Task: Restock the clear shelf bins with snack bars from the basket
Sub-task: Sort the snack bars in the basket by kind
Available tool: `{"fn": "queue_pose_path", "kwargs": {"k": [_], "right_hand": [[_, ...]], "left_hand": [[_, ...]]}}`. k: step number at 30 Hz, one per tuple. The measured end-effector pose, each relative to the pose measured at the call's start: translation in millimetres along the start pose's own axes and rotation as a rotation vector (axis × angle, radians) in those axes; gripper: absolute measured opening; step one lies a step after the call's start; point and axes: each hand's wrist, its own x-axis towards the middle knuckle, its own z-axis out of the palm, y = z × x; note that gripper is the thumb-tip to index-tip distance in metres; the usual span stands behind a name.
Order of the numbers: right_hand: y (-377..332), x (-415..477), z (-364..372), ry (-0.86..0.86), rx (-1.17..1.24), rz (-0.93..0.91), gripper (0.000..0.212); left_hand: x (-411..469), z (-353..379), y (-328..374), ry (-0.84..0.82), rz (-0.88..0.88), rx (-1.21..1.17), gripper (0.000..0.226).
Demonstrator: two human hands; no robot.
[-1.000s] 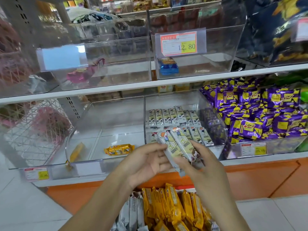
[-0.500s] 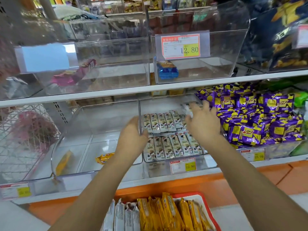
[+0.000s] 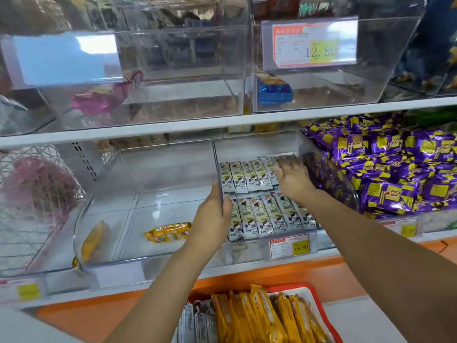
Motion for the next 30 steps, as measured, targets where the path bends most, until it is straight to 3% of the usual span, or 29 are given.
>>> {"fn": "queue_pose_path", "kwargs": {"k": [4,8,11,15,17,19,22,24,27,30], "right_hand": [[4.2,5.1,-0.9,-0.011,0.071,-0.012,0.055],[-8.5,-19.0,-15.4,0.239,0.207,-0.092,0.04],[-32.3,-61.1,-37.5,0.298,0.358,-0.19,0.025],[-63.6,-137.2,-58.8,0.112,0.325,-0.409,0.031],[-77.2,-170.6,-54.7,-0.023,0.286,-0.452,0.031],[-89.0,-197.2,-38.8,-0.14,0.269,-0.475,0.031],[-108.5,-221.8,3.1,-0.338,0.182,-0.475,0.027],[-126.1,-228.6,35.3,-0.474,0.096,-0.427,0.033],[-150.8,-233.6,82.7,-0.584,0.085,-0.287,0.04],[-165.2,-237.1,114.9,-0.607,-0.003,-0.153,0.057]], "left_hand": [[0.4,-2.5,0.4,-0.027,0.001,-0.031,0.048],[-12.1,-19.9,-2.3,-0.097,-0.024,-0.078,0.06],[-41.8,-41.4,-9.4,-0.022,-0.046,-0.069,0.042],[-85.3,-73.0,-30.6,0.144,-0.066,-0.031,0.004],[-105.4,-86.3,-44.4,0.119,-0.111,0.032,0.013],[-126.2,-95.5,-58.0,-0.031,-0.206,0.164,0.016],[-156.0,-100.3,-80.3,-0.398,-0.368,0.295,0.012],[-171.3,-95.5,-95.0,-0.585,-0.453,0.366,0.036],[-191.0,-91.5,-114.4,-0.681,-0.513,0.319,0.039],[-205.5,-98.7,-132.4,-0.66,-0.619,0.057,0.022]]}}
